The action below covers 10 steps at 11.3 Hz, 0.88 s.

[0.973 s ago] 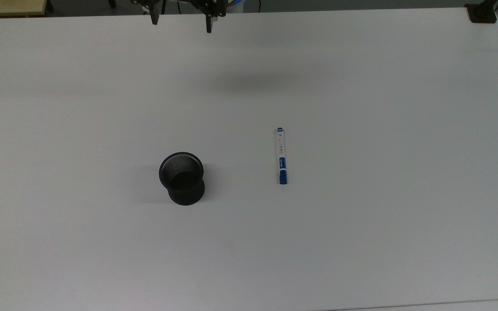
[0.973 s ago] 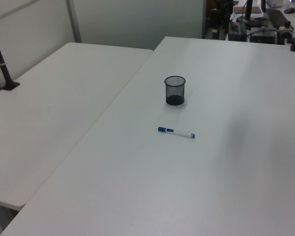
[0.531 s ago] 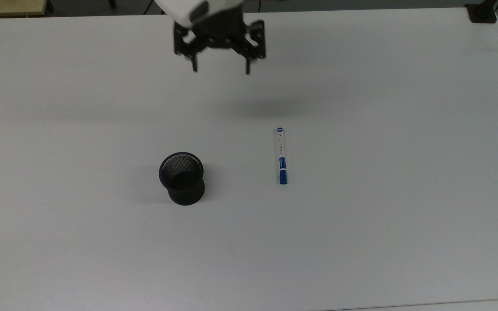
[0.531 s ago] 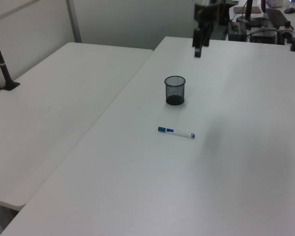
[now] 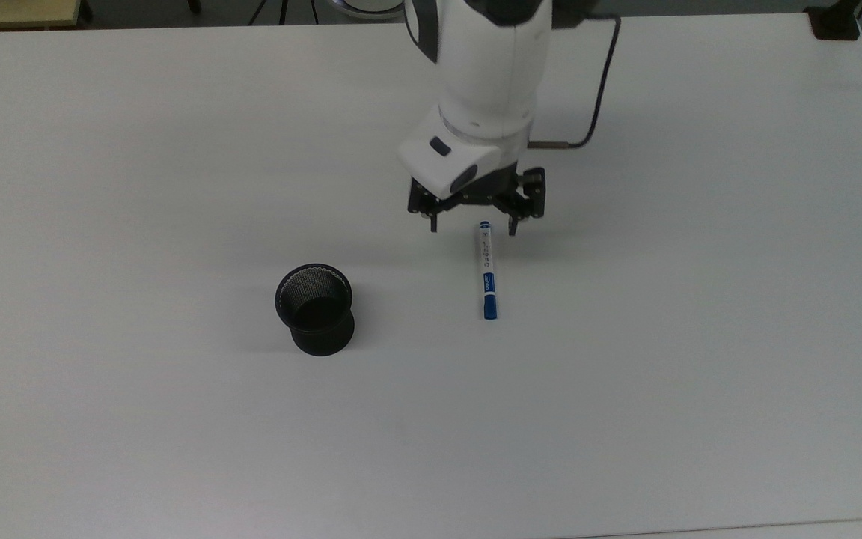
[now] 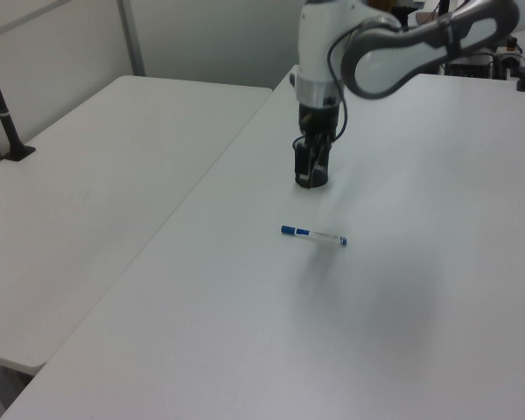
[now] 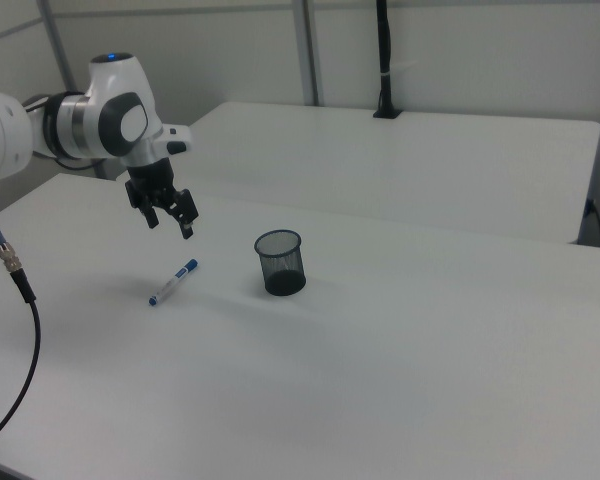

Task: Insert the marker
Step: 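Move the open gripper over the blue-capped marker and lower it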

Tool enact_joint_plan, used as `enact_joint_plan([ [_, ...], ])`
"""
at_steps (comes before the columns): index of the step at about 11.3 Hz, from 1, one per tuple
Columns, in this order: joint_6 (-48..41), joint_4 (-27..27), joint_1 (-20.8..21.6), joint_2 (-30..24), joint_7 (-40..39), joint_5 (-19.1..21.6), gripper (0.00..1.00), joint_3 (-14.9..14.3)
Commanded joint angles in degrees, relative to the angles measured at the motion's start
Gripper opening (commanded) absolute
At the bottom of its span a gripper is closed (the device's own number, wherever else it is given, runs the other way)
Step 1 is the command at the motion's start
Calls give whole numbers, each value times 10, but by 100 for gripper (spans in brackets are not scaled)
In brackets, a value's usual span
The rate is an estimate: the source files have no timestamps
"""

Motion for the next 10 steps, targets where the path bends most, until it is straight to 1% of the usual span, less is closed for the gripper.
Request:
enact_joint_plan([
  [1, 39, 2, 25, 30, 49, -5, 92, -6],
  [2, 57, 2, 32, 46, 55, -18, 87, -8],
  [3, 72, 2, 33, 63, 77, -34, 86, -9],
  [4, 78, 2, 33, 77, 82, -60, 82, -8],
  [5, 81, 2, 36, 88, 82, -69, 76, -8],
  [6, 82, 3, 36, 93, 82, -70, 71, -9],
  [7, 90, 3, 37, 100, 82, -77, 68, -8],
  [8, 105, 2, 43, 105, 82, -82, 60, -8],
  [9, 110, 3, 47, 115, 82, -84, 50, -9],
  [10, 111, 3, 47, 116, 82, -88, 35, -9],
])
